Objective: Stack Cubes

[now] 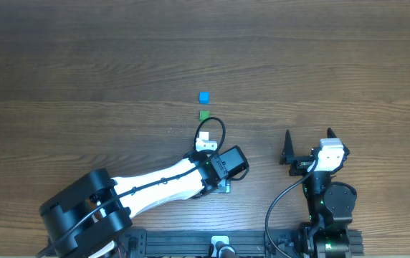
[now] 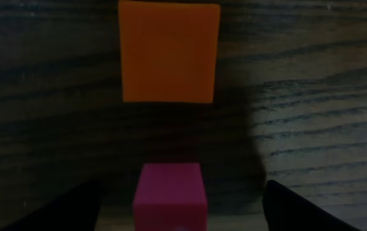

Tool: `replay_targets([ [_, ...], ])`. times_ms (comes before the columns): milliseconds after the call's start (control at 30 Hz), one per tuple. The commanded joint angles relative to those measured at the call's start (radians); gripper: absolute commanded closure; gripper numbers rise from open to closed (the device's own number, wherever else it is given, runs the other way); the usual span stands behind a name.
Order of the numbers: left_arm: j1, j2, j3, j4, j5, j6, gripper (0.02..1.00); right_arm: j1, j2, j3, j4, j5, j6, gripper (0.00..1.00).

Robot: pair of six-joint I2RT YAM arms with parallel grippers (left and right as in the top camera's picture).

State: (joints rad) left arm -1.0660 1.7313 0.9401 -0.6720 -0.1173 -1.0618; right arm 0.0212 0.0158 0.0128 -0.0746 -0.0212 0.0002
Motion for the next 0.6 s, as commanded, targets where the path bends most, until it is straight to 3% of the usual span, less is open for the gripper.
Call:
replay_targets([
  [33, -0.003, 0.011, -0.008, -0.001, -0.023, 0.007, 0.246, 0.006, -0.010, -0.008, 0.002, -0.011, 0.002, 0.009],
  [300, -0.003, 0.008, -0.008, -0.021, -0.023, -0.015, 0.395, 0.006, -0.010, -0.008, 0.002, -0.011, 0.002, 0.009],
  [600, -0.003, -0.005, -0.008, -0.027, -0.031, -0.027, 0.408, 0.006, -0.010, -0.008, 0.002, -0.011, 0.002, 0.009],
])
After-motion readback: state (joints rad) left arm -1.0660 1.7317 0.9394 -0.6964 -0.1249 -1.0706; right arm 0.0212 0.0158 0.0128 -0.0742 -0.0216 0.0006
